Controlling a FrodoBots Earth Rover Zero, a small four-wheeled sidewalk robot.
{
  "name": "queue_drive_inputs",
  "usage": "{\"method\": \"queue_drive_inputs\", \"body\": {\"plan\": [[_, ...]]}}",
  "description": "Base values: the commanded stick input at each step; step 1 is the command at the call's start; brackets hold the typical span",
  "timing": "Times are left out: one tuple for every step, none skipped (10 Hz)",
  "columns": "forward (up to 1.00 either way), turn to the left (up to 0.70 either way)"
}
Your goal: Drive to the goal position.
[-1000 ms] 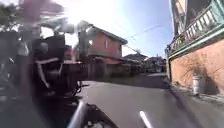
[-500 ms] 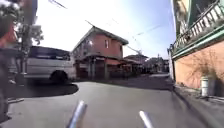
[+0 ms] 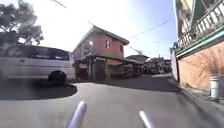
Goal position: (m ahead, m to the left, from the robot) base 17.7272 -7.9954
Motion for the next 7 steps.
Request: {"method": "queue_drive_inputs", "body": {"plan": [[0.70, 0.00], [0.70, -0.17], [0.70, -0.35], [0.70, -0.35], [0.70, -0.35], [0.70, -0.35], [0.70, -0.35]]}}
